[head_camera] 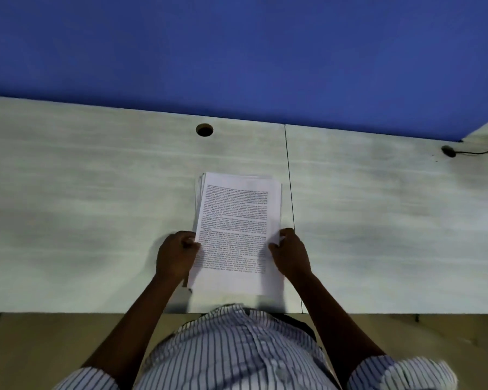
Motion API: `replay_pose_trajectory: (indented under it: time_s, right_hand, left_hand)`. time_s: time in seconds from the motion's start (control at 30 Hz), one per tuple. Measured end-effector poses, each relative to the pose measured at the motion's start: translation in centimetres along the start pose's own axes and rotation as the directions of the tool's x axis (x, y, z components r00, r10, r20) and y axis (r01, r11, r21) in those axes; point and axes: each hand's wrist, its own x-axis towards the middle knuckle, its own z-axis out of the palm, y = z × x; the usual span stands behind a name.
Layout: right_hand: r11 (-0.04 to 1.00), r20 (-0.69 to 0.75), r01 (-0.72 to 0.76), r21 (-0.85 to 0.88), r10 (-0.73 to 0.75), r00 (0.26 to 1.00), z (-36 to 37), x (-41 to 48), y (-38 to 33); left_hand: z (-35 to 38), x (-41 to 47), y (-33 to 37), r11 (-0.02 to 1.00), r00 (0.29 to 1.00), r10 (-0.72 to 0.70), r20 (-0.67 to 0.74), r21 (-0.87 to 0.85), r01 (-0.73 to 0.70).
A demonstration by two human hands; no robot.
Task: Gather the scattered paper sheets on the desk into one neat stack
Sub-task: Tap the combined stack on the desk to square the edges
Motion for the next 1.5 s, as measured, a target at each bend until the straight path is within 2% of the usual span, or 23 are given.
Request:
replay_pose_trajectory:
  time_s: [0.1,0.2,0.3,0.4,0.6,0.83,0.9,0.97,1.03,1.13,1.27,1.33,1.43,1.5]
  right_hand:
    - [0.998,-0.076,-0.030,-0.054,0.026,0.997,0.5,-0.3,0.6]
    - [0.997,-0.060,-0.049,-0.052,0.046,0.997,1.2,-0.4,0.7]
    - [0.995,-0.019,-0.069,-0.075,0.067,0.998,1.5,0.0,0.2]
    - [0.993,-0.011,-0.103,-0.061,0.103,0.995,1.3,0.0,0.6]
    - [0.986,-0.083,-0.169,-0.016,0.167,0.982,1.5,-2.7,3.4]
    - [0.936,-0.195,-0.322,0.145,0.346,0.918,2.0,-8.2,9.7]
    - [0.898,-0.222,-0.357,0.256,0.414,0.883,1.6,-9.4,11.2]
    - [0.798,-0.155,-0.400,0.452,0.511,0.845,1.1,-10.4,12.4]
    - [0.655,-0.003,-0.434,0.618,0.555,0.832,0.6,-11.2,13.9]
    - [0.509,0.232,-0.457,0.729,0.445,0.865,-0.4,-12.4,14.7]
    - [0.371,0.390,-0.445,0.815,0.218,0.895,-2.5,-12.1,12.7]
    - [0.415,0.394,-0.422,0.806,0.156,0.906,-3.9,-11.6,11.6]
    - [0.524,0.305,-0.325,0.788,0.126,0.944,-4.9,-10.6,10.0]
    - [0.544,0.276,-0.270,0.795,0.073,0.958,-5.7,-9.9,8.5]
  left_hand:
    - [-0.5,0.2,0.1,0.999,0.997,-0.036,-0.063,-0.015,0.035]
    - [-0.3,0.3,0.4,0.998,0.998,-0.050,-0.023,-0.036,0.049]
    - [0.9,0.0,1.5,1.000,0.999,0.011,0.034,0.021,-0.012]
    - [2.0,-0.7,2.4,0.994,0.999,0.003,0.045,0.107,-0.008]
    - [3.1,-0.8,0.9,0.978,0.989,0.090,0.120,0.175,-0.110]
    - [6.6,-3.5,1.2,0.929,0.950,0.192,0.247,0.266,-0.257]
    - [7.6,-4.2,1.3,0.920,0.929,0.217,0.299,0.254,-0.297]
    - [8.4,-4.7,1.6,0.911,0.901,0.244,0.359,0.235,-0.340]
    - [8.9,-4.8,1.9,0.898,0.875,0.266,0.405,0.225,-0.378]
    - [9.3,-5.0,2.5,0.903,0.838,0.273,0.473,0.173,-0.392]
    - [8.7,-4.9,2.6,0.953,0.841,0.236,0.486,0.053,-0.299]
    - [8.5,-4.4,2.4,0.980,0.845,0.170,0.507,0.005,-0.200]
    - [7.4,-3.1,2.8,0.999,0.851,0.044,0.523,-0.027,-0.035]
    - [6.4,-2.5,3.6,0.997,0.846,0.003,0.533,-0.066,0.039]
